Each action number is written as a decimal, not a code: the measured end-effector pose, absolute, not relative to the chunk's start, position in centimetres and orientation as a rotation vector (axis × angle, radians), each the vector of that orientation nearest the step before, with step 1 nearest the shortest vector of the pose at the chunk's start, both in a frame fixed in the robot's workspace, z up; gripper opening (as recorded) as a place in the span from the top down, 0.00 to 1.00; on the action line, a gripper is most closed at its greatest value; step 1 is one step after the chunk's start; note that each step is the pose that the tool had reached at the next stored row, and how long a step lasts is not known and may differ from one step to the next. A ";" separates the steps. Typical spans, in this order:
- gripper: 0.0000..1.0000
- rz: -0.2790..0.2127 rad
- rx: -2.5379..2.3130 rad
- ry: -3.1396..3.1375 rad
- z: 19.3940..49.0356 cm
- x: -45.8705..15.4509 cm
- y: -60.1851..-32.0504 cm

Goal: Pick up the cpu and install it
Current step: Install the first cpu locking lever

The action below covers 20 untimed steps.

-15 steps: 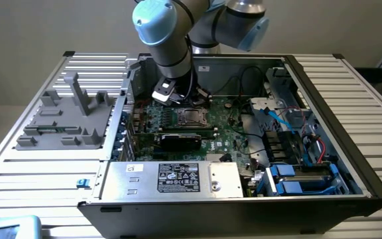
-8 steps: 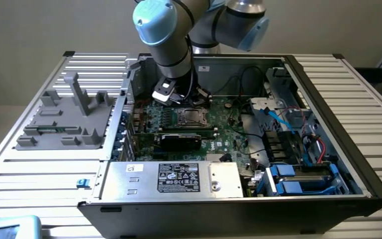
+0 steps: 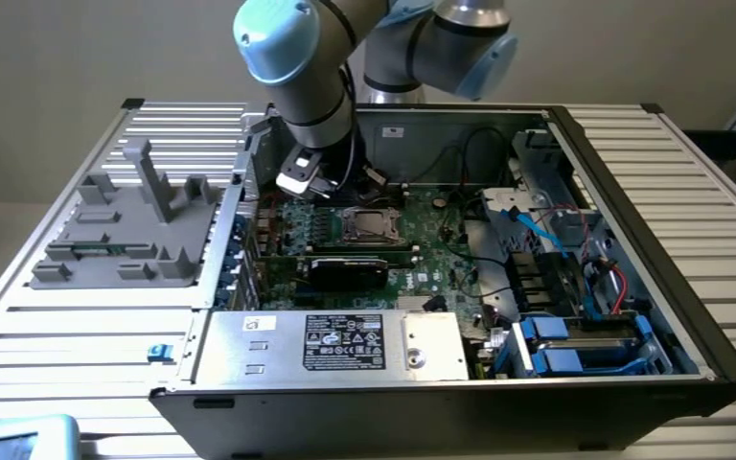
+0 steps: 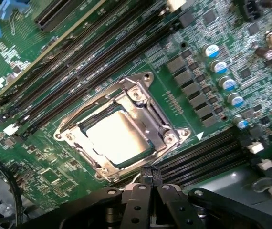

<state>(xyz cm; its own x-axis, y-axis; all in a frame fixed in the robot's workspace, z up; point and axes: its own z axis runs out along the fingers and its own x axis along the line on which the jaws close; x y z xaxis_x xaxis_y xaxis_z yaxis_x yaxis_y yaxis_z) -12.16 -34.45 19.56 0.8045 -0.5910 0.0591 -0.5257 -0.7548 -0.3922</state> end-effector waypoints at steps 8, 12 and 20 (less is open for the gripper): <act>0.89 -0.254 -2.627 0.844 19.6 -14.2 -34.5; 0.89 -0.260 -2.623 0.842 19.5 -14.2 -34.5; 0.89 -0.264 -2.621 0.842 19.3 -14.0 -34.5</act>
